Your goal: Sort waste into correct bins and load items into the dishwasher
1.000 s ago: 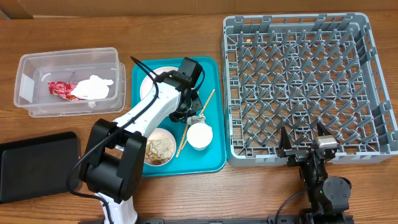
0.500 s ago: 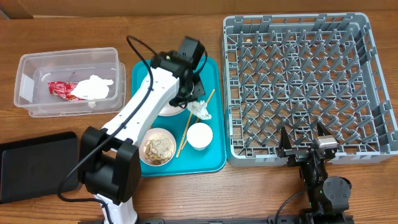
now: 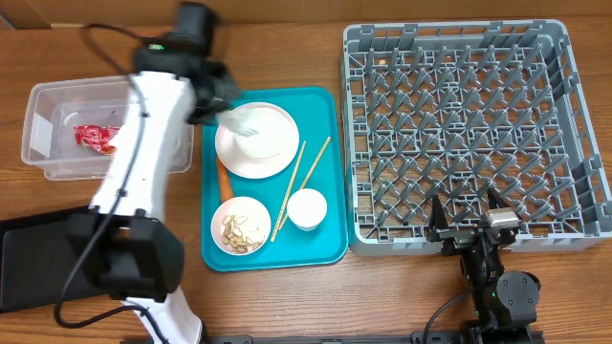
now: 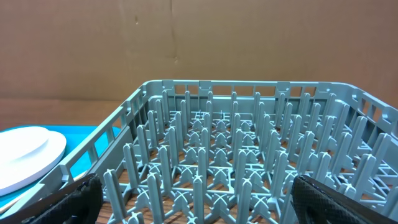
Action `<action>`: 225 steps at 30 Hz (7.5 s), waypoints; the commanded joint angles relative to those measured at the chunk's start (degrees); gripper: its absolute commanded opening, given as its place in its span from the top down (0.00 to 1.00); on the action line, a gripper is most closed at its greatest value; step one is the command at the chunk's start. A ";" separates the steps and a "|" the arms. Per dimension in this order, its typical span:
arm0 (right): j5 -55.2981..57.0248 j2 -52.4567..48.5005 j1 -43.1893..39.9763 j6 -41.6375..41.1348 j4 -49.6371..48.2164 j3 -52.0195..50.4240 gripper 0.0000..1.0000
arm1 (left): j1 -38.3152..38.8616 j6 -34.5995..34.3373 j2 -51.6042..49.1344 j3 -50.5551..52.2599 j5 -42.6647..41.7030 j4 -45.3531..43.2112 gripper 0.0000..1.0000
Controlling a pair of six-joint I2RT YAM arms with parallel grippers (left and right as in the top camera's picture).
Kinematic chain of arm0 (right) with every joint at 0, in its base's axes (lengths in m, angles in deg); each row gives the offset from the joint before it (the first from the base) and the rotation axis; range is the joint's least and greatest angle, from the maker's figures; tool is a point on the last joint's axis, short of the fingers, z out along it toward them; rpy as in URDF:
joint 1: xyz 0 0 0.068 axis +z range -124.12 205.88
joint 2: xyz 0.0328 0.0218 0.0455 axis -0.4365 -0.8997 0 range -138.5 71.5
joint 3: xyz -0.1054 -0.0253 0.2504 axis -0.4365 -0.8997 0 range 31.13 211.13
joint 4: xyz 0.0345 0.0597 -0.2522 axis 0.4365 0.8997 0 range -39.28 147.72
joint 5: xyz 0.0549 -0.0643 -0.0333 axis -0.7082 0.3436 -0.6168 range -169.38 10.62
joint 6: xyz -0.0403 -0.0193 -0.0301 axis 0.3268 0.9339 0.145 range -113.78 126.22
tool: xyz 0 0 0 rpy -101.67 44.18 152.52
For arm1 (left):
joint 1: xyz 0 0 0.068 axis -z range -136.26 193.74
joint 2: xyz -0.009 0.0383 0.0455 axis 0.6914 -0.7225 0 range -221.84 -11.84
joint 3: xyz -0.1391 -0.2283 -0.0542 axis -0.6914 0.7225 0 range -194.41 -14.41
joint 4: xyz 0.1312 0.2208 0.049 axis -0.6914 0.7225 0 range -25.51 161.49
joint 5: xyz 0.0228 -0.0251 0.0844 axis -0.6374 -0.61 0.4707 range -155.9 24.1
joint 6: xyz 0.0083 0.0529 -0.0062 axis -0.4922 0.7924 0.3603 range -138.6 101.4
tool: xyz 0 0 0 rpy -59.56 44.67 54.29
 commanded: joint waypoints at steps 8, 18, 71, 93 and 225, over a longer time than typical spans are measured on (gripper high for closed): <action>-0.15 0.57 -0.22 0.07 -0.33 -0.61 0.00 | -22.01 1.31 1.90 -1.25 1.36 0.00 0.96; -0.15 0.57 -0.22 0.07 -0.33 -0.61 0.00 | -31.15 0.31 1.53 -0.72 1.33 -5.07 0.96; -0.15 0.57 -0.22 0.07 -0.33 -0.61 0.00 | -25.38 18.47 3.32 -3.50 -25.68 18.29 0.96; -0.15 0.57 -0.22 0.07 -0.33 -0.61 0.00 | 1.73 12.09 3.30 -3.45 -6.12 26.36 0.96; -0.15 0.57 -0.22 0.07 -0.33 -0.61 0.00 | -26.97 -11.72 35.82 42.51 14.88 0.17 0.96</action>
